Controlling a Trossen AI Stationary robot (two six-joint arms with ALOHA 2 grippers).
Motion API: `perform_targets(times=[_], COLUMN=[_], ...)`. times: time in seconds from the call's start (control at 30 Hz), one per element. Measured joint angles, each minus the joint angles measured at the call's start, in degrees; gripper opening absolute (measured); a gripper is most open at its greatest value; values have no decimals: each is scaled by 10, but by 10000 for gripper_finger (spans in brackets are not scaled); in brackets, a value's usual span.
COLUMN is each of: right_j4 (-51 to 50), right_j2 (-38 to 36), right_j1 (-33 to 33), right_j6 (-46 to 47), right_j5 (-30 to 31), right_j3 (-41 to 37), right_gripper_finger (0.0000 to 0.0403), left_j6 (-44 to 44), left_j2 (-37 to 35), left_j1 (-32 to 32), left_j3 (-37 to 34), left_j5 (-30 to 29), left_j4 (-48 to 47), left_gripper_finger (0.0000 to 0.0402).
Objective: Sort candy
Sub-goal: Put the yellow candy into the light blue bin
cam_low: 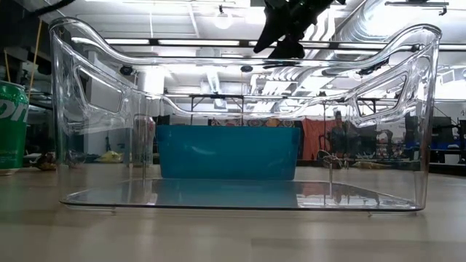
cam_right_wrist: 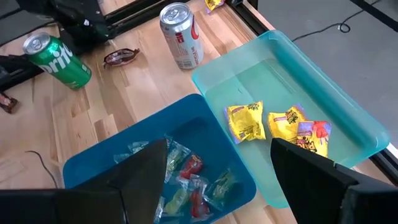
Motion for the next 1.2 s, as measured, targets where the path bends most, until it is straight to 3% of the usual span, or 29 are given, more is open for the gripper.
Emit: perform_targets(times=[0.4, 0.5, 0.63, 0.73, 0.9, 1.03, 1.2], right_j4=[7, 5, -8, -19, -26, -26, -27], right_j2=[-47, -72, -91, -95, -95, -94, -94], right_j1=[0, 0, 0, 0, 0, 0, 0], right_j6=[6, 18, 19, 29, 29, 17, 14], right_j5=[-12, -8, -8, -8, -5, 3, 6], right_j3=[-1, -1, -1, -1, -1, 0, 0], right_gripper_finger=[282, 282, 282, 282, 282, 282, 282], left_j6=[239, 313, 345, 321, 225, 155, 173], left_j2=[-123, -125, -121, -114, -111, -100, -48], left_j1=[207, 269, 307, 283, 190, 117, 73], left_j3=[142, 162, 162, 141, 89, 55, 53], left_j5=[-176, -173, -121, -92, -110, -162, -179], left_j4=[-56, -58, -81, -104, -92, -44, -39], left_gripper_finger=[0, 0, 0, 1, 28, 82, 166])
